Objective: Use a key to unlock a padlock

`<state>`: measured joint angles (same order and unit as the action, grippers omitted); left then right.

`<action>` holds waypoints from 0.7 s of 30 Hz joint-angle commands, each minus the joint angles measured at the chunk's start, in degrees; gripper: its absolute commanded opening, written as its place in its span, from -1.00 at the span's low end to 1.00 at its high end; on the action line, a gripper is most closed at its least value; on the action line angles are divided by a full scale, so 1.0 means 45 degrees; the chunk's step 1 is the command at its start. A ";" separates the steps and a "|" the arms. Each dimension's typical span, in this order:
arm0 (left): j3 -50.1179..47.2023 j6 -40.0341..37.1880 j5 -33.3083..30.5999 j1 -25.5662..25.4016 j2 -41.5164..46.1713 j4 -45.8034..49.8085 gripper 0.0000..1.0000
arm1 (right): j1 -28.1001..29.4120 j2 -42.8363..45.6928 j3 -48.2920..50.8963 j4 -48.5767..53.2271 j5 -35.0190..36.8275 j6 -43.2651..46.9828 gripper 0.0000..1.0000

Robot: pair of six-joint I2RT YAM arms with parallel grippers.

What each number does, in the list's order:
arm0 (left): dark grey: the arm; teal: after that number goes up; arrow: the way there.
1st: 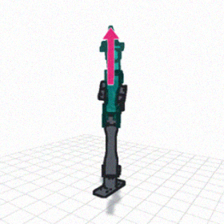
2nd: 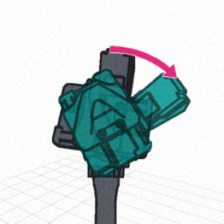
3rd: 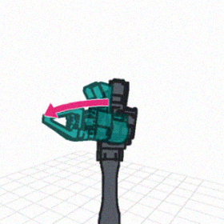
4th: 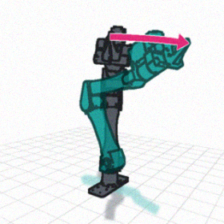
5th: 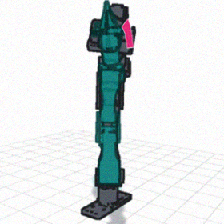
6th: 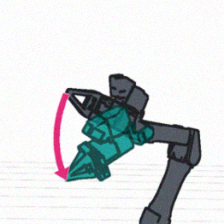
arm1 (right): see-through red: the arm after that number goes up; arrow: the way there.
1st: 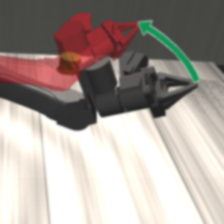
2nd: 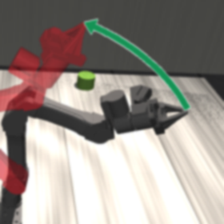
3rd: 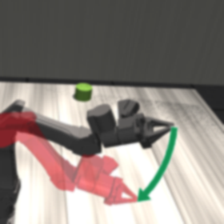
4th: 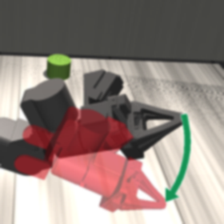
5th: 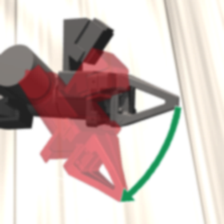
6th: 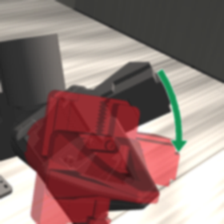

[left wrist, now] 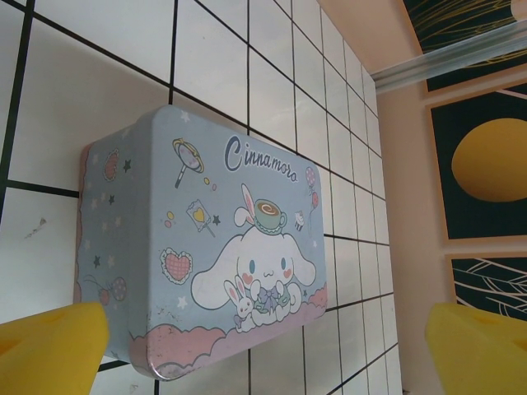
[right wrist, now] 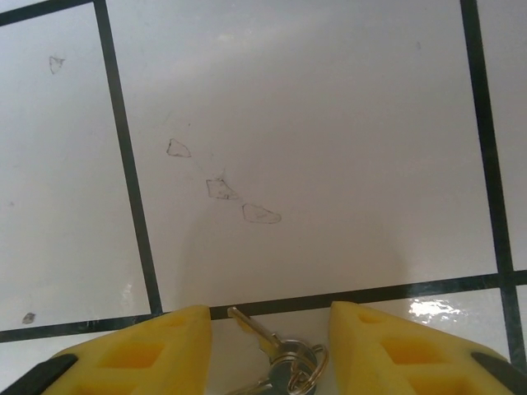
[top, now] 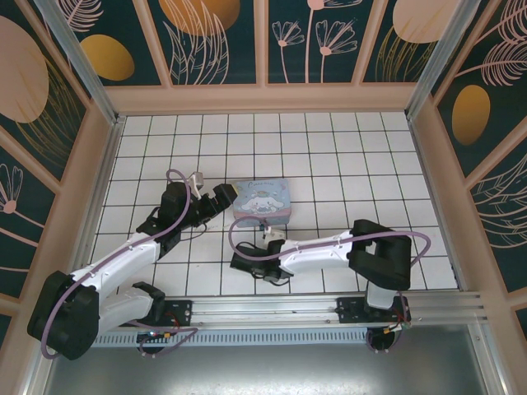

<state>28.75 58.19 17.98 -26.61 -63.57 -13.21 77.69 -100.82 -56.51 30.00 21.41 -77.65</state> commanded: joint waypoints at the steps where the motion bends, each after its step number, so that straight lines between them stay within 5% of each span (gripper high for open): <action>1: -0.0080 0.0038 -0.0079 0.0054 0.0108 -0.0354 0.97 | 0.0287 -0.0639 -0.0309 0.0557 -0.0524 -0.0401 -0.17; 21: -0.0061 0.0037 -0.0113 0.0054 0.0084 -0.0357 0.97 | 0.0821 -0.1067 -0.0386 0.0358 -0.1115 -0.0497 -0.44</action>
<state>28.75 58.19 17.96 -26.61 -63.57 -13.34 79.61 -103.15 -58.96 33.47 23.62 -78.56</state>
